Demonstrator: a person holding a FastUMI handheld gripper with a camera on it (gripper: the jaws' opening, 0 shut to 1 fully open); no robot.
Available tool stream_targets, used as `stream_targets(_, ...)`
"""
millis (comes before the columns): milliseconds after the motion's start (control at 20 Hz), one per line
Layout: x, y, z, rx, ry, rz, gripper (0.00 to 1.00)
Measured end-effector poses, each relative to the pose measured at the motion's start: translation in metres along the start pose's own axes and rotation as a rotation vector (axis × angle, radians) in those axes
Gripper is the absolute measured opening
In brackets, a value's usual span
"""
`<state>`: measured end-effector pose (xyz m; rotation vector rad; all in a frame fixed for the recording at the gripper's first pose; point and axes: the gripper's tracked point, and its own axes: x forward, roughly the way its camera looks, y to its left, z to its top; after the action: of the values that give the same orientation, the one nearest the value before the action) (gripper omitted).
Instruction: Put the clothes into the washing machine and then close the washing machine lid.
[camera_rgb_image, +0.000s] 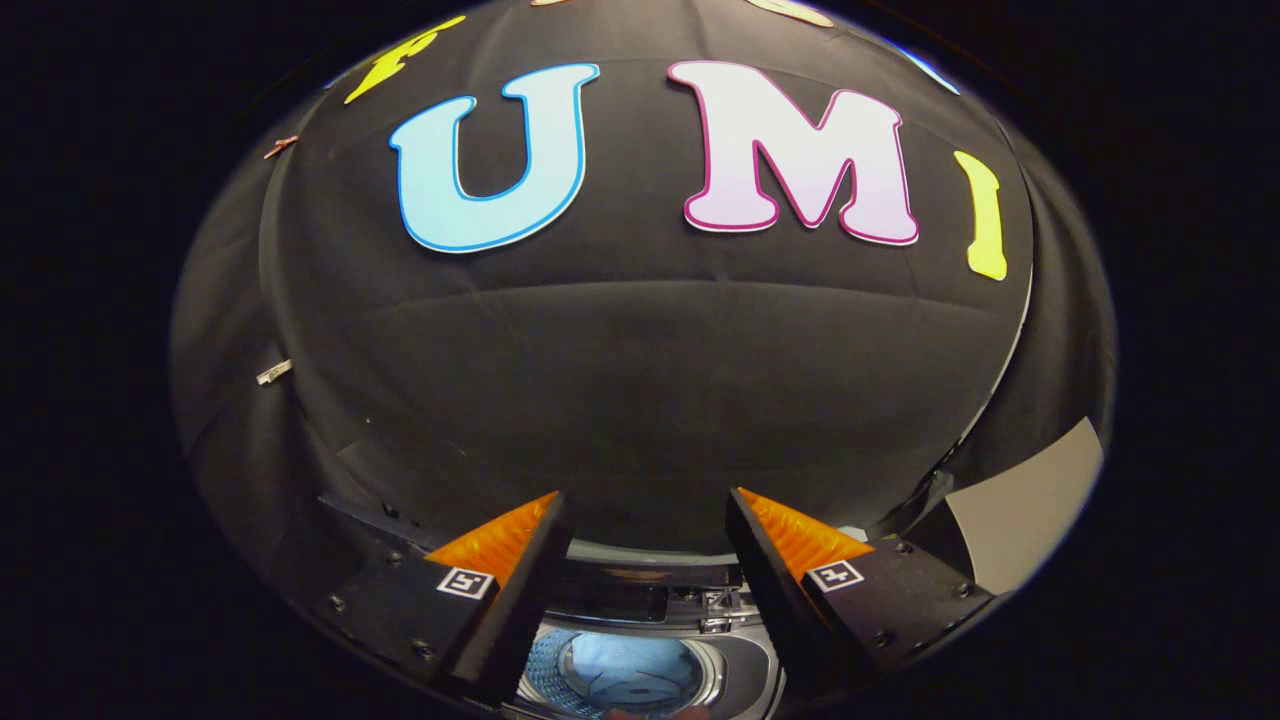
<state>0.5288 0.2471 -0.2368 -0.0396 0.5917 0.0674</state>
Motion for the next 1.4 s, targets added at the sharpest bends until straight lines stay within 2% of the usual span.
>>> stream_targets(850, -0.036, 0.000, -0.019, -0.006, -0.061, 0.002, 0.98)
stream_targets(1400, -0.069, 0.003, -0.051, -0.014, -0.054, 0.027, 0.98)
